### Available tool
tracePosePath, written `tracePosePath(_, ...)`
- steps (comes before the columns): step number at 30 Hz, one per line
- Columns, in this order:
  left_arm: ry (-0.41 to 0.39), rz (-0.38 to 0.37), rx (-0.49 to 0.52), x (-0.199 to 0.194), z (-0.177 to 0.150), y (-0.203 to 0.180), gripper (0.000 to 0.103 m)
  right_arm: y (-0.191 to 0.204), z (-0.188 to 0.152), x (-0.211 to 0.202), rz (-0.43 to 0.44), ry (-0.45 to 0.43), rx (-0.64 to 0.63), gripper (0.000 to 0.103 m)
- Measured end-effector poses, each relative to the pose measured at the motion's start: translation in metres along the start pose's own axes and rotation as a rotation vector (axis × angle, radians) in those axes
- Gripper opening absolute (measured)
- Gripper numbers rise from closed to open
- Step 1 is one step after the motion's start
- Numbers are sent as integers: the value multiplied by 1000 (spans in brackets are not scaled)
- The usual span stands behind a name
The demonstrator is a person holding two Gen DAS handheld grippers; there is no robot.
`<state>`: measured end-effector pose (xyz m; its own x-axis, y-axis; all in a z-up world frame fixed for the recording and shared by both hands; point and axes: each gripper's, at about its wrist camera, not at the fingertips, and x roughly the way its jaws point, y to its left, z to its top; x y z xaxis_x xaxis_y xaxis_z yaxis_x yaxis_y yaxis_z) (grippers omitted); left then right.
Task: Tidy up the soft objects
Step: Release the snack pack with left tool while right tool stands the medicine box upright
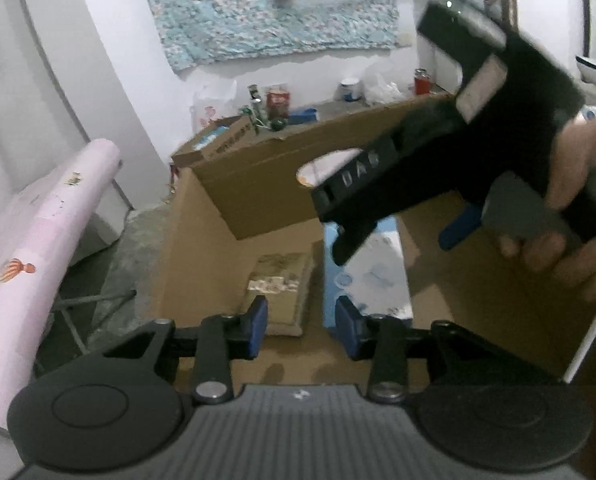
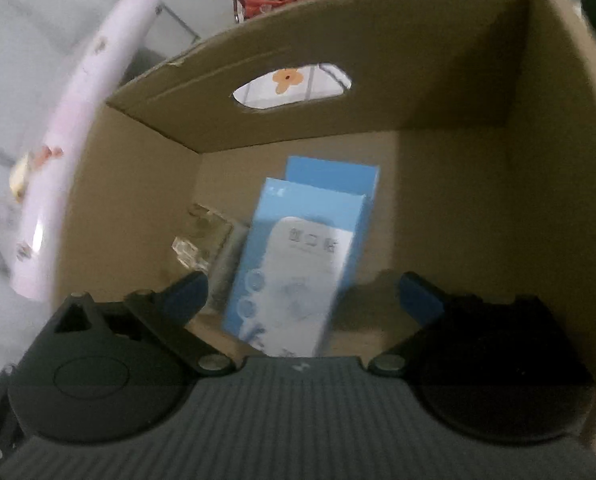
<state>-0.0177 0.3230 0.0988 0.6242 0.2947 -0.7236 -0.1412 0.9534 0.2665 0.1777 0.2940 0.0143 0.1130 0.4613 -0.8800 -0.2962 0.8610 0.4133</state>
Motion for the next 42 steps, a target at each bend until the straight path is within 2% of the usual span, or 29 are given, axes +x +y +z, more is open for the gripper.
tracePosePath(2, 24, -15, 0, 9, -1, -3, 27, -3, 0, -6, 30, 24, -8, 100)
tracePosePath(3, 40, -25, -2, 14, -1, -4, 19, -5, -3, -8, 37, 29, -1, 84)
tracePosePath(4, 56, -30, -3, 20, -2, -4, 14, -5, -6, -8, 36, 39, -3, 59)
tracePosePath(5, 69, -29, 0, 26, -1, -5, 12, -4, -9, -3, 20, 69, -9, 51)
tracePosePath(6, 78, -22, -4, 32, 0, -4, 10, -2, -12, 3, 11, 91, -11, 44)
tracePosePath(7, 86, -10, -15, 38, 1, -2, 7, -4, -14, 8, 8, 98, 3, 44)
tracePosePath(9, 108, 1, -40, 53, 3, 2, 5, -13, -19, 8, 25, 52, 58, 40)
tracePosePath(10, 122, 11, -48, 61, 2, 2, 5, -10, -21, 9, 23, 28, 72, 35)
tracePosePath(13, 170, 36, -60, 87, 1, 6, 4, -3, -20, 11, 25, -13, 27, 35)
tracePosePath(15, 185, 18, -123, 99, -2, 15, 1, -1, -20, 12, 33, -19, 4, 35)
tracePosePath(17, 150, -6, -181, 103, -1, 23, 1, -2, -17, 15, 58, -30, -6, 35)
tracePosePath(20, 118, -11, -192, 114, 5, 27, 1, -4, -11, 19, 98, -49, -35, 35)
tracePosePath(23, 93, -35, -334, 125, 9, 46, 1, 2, -4, 21, 85, -79, -78, 38)
tracePosePath(27, 74, -70, -416, 127, 8, 60, 2, 3, 1, 23, 101, -90, -98, 44)
tracePosePath(29, 57, -75, -401, 111, 5, 55, 9, -3, 0, 16, 147, -103, -57, 52)
tracePosePath(31, 54, -74, -360, 98, 3, 52, 19, -9, -5, 3, 190, -133, -45, 73)
tracePosePath(33, 81, -27, -329, 86, 1, 48, 19, -11, -7, -10, 214, -171, -39, 79)
tracePosePath(34, 93, -2, -318, 86, 1, 45, 18, -11, -9, -16, 207, -174, -38, 79)
tracePosePath(37, 126, 38, -279, 90, 1, 42, 10, -11, -14, -24, 165, -103, -57, 75)
tracePosePath(39, 152, 63, -270, 103, 0, 44, 6, -15, -19, -28, 87, -87, -19, 73)
tracePosePath(42, 141, 91, -256, 115, 0, 42, 4, -26, -31, -29, 56, -74, 29, 67)
